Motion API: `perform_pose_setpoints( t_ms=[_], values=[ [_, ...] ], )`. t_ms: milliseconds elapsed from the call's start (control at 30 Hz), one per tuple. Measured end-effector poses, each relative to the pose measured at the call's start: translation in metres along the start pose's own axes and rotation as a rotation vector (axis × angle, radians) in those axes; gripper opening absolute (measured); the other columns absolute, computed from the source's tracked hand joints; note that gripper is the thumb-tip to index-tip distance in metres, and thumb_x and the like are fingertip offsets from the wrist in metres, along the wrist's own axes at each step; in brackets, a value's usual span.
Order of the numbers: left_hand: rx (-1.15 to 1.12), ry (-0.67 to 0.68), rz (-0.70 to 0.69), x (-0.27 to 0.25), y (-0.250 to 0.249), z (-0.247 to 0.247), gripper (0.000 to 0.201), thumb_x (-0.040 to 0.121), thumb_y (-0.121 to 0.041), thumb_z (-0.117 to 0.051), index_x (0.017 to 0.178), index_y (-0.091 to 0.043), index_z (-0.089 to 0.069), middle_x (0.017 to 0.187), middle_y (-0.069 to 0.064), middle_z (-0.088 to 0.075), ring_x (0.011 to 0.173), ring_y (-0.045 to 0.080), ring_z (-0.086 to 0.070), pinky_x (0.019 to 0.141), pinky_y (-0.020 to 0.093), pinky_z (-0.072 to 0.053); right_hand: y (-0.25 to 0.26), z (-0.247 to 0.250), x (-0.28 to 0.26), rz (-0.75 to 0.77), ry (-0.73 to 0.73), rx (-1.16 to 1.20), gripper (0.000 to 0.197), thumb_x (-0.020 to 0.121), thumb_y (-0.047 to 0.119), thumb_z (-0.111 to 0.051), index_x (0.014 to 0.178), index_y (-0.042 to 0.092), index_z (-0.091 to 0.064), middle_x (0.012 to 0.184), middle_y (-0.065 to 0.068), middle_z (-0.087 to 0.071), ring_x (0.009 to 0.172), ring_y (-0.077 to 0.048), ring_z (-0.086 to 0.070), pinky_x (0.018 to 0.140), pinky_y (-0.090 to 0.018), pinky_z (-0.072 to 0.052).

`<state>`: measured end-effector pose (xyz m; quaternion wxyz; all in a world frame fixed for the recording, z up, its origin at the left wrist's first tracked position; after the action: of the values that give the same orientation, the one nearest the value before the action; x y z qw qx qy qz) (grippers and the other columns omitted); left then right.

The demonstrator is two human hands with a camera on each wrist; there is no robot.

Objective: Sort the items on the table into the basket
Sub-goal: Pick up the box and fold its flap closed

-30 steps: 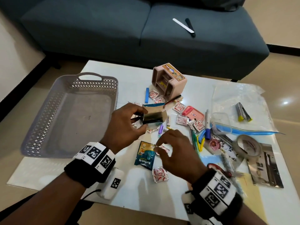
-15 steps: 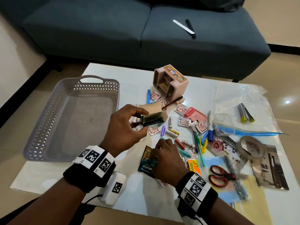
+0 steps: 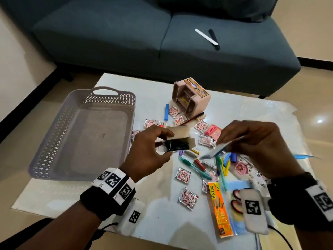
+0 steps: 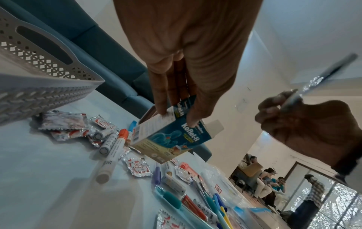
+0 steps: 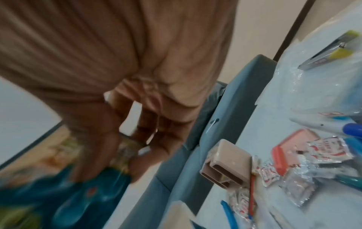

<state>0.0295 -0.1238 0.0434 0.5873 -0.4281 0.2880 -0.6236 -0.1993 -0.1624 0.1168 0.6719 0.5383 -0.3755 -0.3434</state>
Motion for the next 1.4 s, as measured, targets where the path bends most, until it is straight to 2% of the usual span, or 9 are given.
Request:
perform_pose_setpoints(
  t_ms=[100,200,500,733,933,1067,1233,1333,1400],
  values=[
    [-0.017,0.036,0.022,-0.002,-0.001,-0.009,0.048,0.065,-0.002,-0.084,0.107,-0.019,-0.068,0.103,-0.01,-0.065,0.096,0.005,-0.064,0.084,0.02,-0.057,0.014,0.009,-0.005,0.139,-0.275,-0.173,0.017,0.071,-0.003,-0.076,0.085,0.004,-0.073,0.082,-0.006,-0.074,0.079,-0.026,-0.071,0.075,-0.032,-0.058],
    [-0.07,0.079,0.041,-0.004,-0.003,-0.017,0.05,0.064,-0.002,-0.086,0.106,-0.022,-0.068,0.103,-0.009,-0.066,0.098,0.009,-0.065,0.085,0.028,-0.058,0.008,-0.007,-0.008,0.178,-0.359,-0.363,0.015,0.074,-0.001,-0.08,0.086,0.007,-0.075,0.08,0.001,-0.075,0.076,-0.017,-0.071,0.074,-0.025,-0.058],
    [-0.203,0.109,0.142,-0.007,0.002,-0.022,0.048,0.061,0.0,-0.088,0.102,-0.018,-0.07,0.094,-0.002,-0.067,0.093,0.011,-0.067,0.081,0.029,-0.06,-0.01,-0.034,-0.012,0.296,-0.305,-0.694,0.02,0.07,-0.009,-0.074,0.079,0.009,-0.076,0.075,0.001,-0.069,0.068,-0.011,-0.063,0.064,-0.029,-0.053],
    [-0.166,0.135,0.133,-0.008,0.004,-0.023,0.044,0.062,-0.005,-0.088,0.098,-0.023,-0.07,0.095,-0.004,-0.068,0.094,0.012,-0.067,0.08,0.03,-0.06,-0.011,-0.038,-0.012,0.358,-0.291,-0.899,0.02,0.07,-0.012,-0.068,0.077,0.007,-0.073,0.076,-0.005,-0.066,0.072,-0.024,-0.06,0.061,-0.039,-0.049],
    [-0.172,0.115,0.115,-0.008,0.0,-0.021,0.031,0.061,-0.004,-0.089,0.08,-0.015,-0.067,0.086,-0.003,-0.067,0.084,0.013,-0.067,0.074,0.029,-0.061,-0.008,-0.043,-0.014,0.351,-0.286,-0.941,0.021,0.068,-0.011,-0.069,0.076,0.008,-0.073,0.076,-0.004,-0.065,0.072,-0.024,-0.059,0.059,-0.037,-0.049],
    [-0.189,0.156,0.097,-0.008,-0.003,-0.024,0.035,0.063,-0.003,-0.087,0.087,-0.021,-0.068,0.09,-0.006,-0.068,0.09,0.016,-0.067,0.078,0.032,-0.061,-0.01,-0.035,-0.012,0.296,-0.332,-0.866,0.018,0.068,-0.009,-0.07,0.076,0.007,-0.072,0.074,-0.003,-0.064,0.068,-0.02,-0.059,0.059,-0.037,-0.05],
    [-0.169,0.173,0.062,-0.009,-0.006,-0.024,0.042,0.062,-0.003,-0.087,0.096,-0.02,-0.07,0.097,-0.005,-0.066,0.093,0.016,-0.066,0.079,0.028,-0.06,-0.011,-0.021,-0.014,0.164,-0.417,-0.744,0.019,0.068,-0.004,-0.075,0.077,0.013,-0.07,0.072,0.006,-0.066,0.064,-0.008,-0.059,0.064,-0.015,-0.048],
    [-0.135,0.139,0.054,-0.009,-0.005,-0.021,0.034,0.06,-0.004,-0.088,0.083,-0.02,-0.068,0.09,-0.006,-0.065,0.088,0.015,-0.066,0.076,0.029,-0.061,-0.015,-0.021,-0.014,0.128,-0.412,-0.738,0.02,0.069,-0.002,-0.075,0.076,0.015,-0.068,0.072,0.007,-0.066,0.066,-0.008,-0.06,0.065,-0.014,-0.049],
    [-0.09,0.1,0.049,-0.008,-0.006,-0.019,0.033,0.058,-0.008,-0.089,0.077,-0.02,-0.065,0.083,-0.009,-0.065,0.083,0.011,-0.065,0.072,0.027,-0.061,-0.013,-0.026,-0.014,0.182,-0.376,-0.772,0.021,0.065,-0.006,-0.074,0.075,0.011,-0.068,0.074,0.002,-0.065,0.068,-0.011,-0.06,0.065,-0.019,-0.052]
  ],
)
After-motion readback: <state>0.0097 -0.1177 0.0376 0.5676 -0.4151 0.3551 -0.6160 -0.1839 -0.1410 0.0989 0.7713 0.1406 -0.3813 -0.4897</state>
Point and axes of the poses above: each hand's wrist, its own x-axis towards the middle knuckle, its own z-axis out of the back of the hand, y = z × x, the point moved 7 cm from there along x, towards the middle knuckle
